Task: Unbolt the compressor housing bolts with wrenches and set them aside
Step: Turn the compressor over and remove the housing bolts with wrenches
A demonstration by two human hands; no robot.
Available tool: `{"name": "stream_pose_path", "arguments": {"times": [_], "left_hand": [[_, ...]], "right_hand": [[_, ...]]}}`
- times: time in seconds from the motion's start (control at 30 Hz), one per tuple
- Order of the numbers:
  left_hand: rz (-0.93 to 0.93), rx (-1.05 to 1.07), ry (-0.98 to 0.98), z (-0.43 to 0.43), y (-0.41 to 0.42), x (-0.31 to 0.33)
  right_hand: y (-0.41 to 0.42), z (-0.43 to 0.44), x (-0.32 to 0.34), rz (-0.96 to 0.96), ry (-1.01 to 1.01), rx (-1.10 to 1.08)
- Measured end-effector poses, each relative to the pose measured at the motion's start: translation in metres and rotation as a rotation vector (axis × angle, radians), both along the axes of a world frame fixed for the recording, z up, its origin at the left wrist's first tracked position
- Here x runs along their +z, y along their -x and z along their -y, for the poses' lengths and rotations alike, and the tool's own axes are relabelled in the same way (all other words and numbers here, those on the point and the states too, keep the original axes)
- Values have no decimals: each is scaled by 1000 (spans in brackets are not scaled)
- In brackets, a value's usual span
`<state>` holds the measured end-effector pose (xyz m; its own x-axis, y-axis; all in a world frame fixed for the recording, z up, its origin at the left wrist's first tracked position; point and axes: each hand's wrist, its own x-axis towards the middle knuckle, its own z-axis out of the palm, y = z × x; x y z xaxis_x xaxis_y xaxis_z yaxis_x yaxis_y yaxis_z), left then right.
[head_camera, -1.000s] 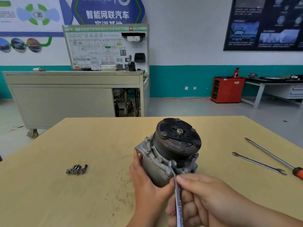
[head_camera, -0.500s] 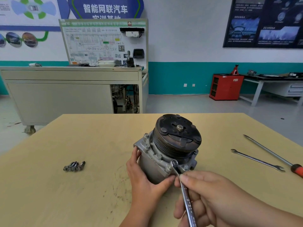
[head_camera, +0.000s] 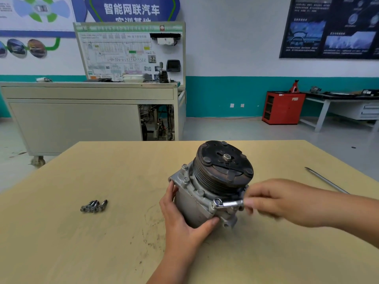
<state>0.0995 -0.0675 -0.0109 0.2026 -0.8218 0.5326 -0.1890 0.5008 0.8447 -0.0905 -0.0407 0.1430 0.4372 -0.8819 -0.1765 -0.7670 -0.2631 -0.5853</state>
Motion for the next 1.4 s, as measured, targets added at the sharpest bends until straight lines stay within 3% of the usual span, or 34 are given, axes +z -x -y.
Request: {"name": "stream_pose_path", "arguments": {"times": [0.07,0.23,0.33,0.57,0.73,0.83,0.9,1.0,1.07,1.1,1.27,1.4], "left_hand": [[-2,-14,-10,-1,0,1],[-20,-19,-26,-1,-2,1],[-32,-24,-27,-2,-2,2],[-38,-20,-22,-2,-2,2],[-41,-29,-24,-1,-2,1],[-40,-39,-26,-1,-2,2],[-44,-45,-21,-1,-3,2],[-55,-56,-20,-1,-3,3],[-61,-62,-22,-1,-3,3],[-65,-64,-24,-1,-3,4],[-55,-60,-36,-2,-4,5],[-39,-46,-26,-3,-4,4]], "right_hand": [[5,5,0,-7,110,16],[8,-12,-17,437,-516,98],[-2,-24,-24,669,-680,46],[-25,-30,-19,839,-720,-52],[-30,-30,-21,762,-707,-42],[-21,-18,-13,519,-647,-23],[-13,-9,-1,284,-444,-1],[-2,2,1,-38,82,14],[0,4,-4,-42,247,-3],[1,4,-6,12,190,3],[0,-17,-7,388,-507,118],[-19,-31,-16,633,-638,17]]}}
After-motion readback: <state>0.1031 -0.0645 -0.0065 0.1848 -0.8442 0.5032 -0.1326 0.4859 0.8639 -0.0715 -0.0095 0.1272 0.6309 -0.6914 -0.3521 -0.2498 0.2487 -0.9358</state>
